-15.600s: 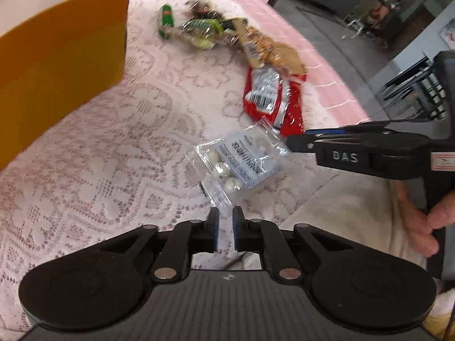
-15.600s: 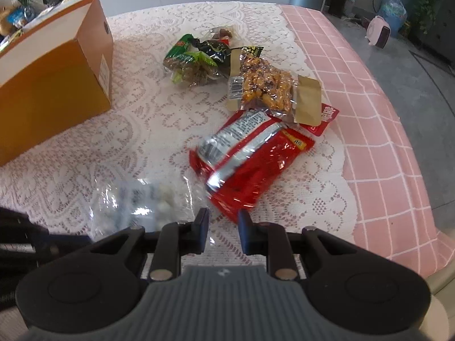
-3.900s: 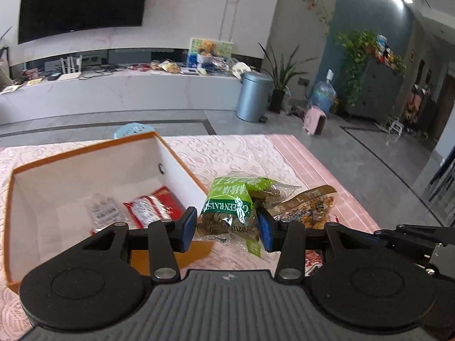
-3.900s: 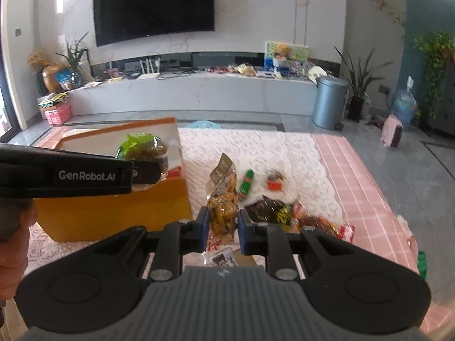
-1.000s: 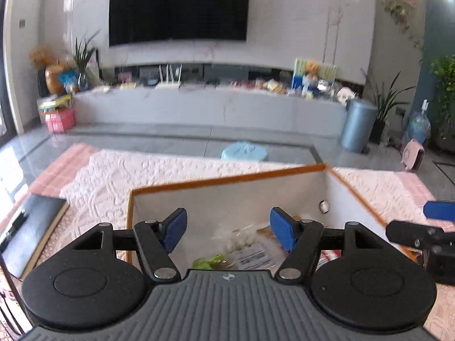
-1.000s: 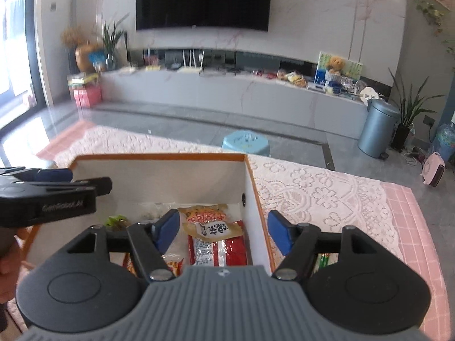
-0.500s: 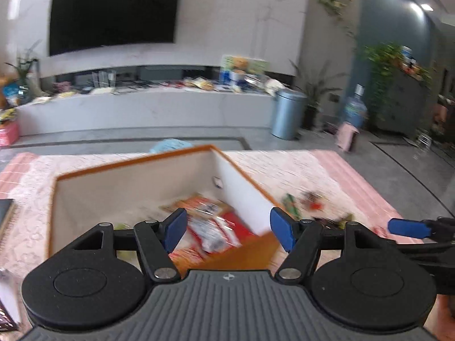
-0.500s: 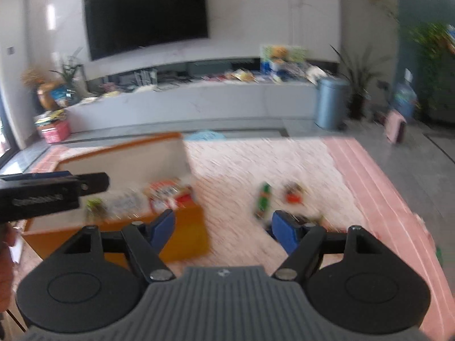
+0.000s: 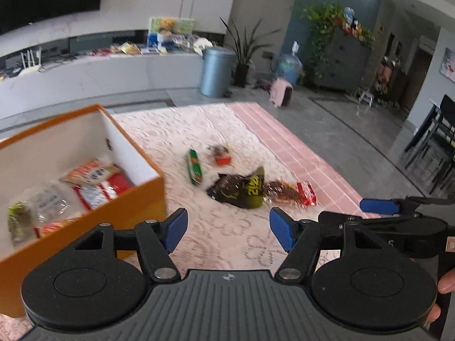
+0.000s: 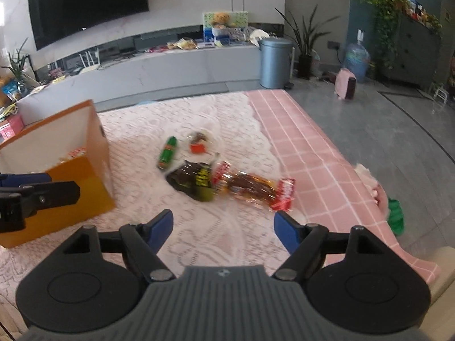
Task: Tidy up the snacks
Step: 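Withdraw both open grippers back toward the remaining snacks, then grasp the dark black-and-yellow bag with the left gripper while the right approaches the meat pack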
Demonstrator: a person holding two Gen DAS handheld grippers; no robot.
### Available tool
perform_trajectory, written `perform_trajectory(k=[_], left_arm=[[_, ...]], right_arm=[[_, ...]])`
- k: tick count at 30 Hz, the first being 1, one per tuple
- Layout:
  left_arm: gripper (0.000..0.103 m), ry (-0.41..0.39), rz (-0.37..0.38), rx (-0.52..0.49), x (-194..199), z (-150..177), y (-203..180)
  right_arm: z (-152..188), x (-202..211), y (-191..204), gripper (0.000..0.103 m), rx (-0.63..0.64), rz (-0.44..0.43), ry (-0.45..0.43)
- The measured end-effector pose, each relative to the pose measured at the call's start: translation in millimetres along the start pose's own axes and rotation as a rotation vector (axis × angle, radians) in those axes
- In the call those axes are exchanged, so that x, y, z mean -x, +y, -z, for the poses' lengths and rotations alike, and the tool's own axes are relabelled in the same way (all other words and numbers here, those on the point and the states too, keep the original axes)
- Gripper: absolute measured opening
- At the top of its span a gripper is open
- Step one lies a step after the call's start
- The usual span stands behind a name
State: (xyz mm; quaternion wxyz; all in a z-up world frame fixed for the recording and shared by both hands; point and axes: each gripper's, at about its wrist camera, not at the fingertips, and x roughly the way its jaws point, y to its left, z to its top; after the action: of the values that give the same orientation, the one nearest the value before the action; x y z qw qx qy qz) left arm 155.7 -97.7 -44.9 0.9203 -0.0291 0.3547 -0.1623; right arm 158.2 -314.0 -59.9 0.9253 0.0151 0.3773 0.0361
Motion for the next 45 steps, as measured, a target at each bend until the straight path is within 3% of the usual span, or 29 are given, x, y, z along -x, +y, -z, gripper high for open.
perform_trajectory(k=[10,15,22,29,35,39,43,45], left_arm=[[0.079,0.051,0.008,-0.066,-39,3,-22],[0.079,0.057,0.022,-0.058,-58,-1,-17],[0.079,0.059,0.040,-0.130,-83,-5,-20],[0.080,0.073,0.053,-0.154,-114,-10,-25],[0.083,0.068,0.000,-0.246,-144,-8,-21],[0.083,0.069,0.033,-0.239,-157,-12,-18],[0.085,0.079,0.027,-0.242,-172,-14,-17],[0.085,0.088,0.027,-0.239,-179,-14,-17]], right_arm=[[-8,-32,-29,0.078,-0.010,0.053,0.067],[-12,-53,-32,0.078,0.004,0.026,0.102],[-22,-83,-37,0.078,-0.010,0.006,0.133],[-29,-115,-53,0.066,-0.106,0.029,0.151],[-31,-129,-66,0.066,-0.147,-0.001,0.144],[-31,-139,-69,0.066,-0.161,-0.026,0.142],[-35,-145,-63,0.077,-0.104,0.011,0.110],[-37,-147,-57,0.077,-0.048,0.044,0.088]])
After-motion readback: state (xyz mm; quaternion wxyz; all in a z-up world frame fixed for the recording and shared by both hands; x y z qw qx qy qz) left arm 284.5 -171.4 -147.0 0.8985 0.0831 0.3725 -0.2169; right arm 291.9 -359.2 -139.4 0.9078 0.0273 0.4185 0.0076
